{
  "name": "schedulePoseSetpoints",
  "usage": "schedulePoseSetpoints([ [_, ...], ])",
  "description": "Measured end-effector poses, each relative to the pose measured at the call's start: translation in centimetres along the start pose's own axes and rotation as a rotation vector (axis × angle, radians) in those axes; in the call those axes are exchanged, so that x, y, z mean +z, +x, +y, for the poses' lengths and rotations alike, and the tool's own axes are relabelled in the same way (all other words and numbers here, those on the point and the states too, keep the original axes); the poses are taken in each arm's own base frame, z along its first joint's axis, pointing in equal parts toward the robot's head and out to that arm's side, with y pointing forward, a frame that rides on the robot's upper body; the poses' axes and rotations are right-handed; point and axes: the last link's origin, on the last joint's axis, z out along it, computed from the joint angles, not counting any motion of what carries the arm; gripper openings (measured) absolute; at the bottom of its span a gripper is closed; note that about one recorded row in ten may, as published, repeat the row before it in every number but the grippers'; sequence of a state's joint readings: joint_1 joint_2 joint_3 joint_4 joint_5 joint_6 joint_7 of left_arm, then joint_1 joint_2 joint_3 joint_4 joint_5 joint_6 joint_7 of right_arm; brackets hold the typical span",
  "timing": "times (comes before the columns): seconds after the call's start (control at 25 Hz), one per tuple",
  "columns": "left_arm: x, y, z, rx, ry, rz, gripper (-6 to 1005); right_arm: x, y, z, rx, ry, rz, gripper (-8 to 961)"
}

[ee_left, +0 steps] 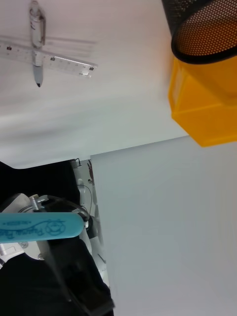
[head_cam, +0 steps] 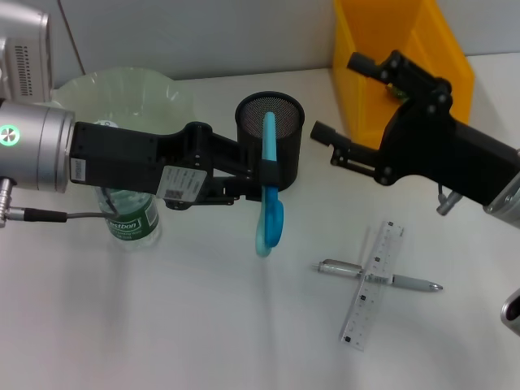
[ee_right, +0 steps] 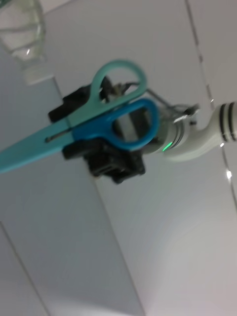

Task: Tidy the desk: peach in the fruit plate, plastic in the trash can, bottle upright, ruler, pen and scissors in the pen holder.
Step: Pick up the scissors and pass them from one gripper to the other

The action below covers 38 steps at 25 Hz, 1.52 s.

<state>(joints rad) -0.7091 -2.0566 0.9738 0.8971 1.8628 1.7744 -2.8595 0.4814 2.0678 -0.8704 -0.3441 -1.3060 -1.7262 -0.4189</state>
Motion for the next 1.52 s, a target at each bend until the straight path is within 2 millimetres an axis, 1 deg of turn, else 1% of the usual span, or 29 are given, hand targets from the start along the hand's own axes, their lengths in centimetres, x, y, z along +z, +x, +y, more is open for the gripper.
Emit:
schedulePoseSetpoints([
  [0.32, -0.2, 0.0, -0.4, -0.042, 0.002, -0.006, 252, 0.2, -0.2, 0.7, 0.010, -0.119, -0.058, 784],
  [0.68, -0.4, 0.1, -0.9, -0.077, 0.003, -0.018, 252, 0.9, 0.2, 0.2, -0.023, -0.151, -0.084, 784],
  [0.92, 0.0, 0.3, -0.8, -0.088, -0.003, -0.029, 252, 1.7, -0.1, 0.7, -0.085, -0.183, -0.134, 784],
  [1.08, 0.1, 0.3, -0.7, -0.088, -0.006, -0.036, 252, 1.9, -0.2, 0.7, -0.105, -0.188, -0.147, 784],
  [1.32, 0.0, 0.2, -0.9, -0.096, -0.007, -0.036, 252, 2.1, -0.2, 1.1, -0.183, -0.193, -0.161, 783],
  [1.52, 0.0, 0.1, -1.0, -0.103, -0.012, -0.035, 252, 2.2, -0.2, 1.1, -0.190, -0.195, -0.161, 783],
])
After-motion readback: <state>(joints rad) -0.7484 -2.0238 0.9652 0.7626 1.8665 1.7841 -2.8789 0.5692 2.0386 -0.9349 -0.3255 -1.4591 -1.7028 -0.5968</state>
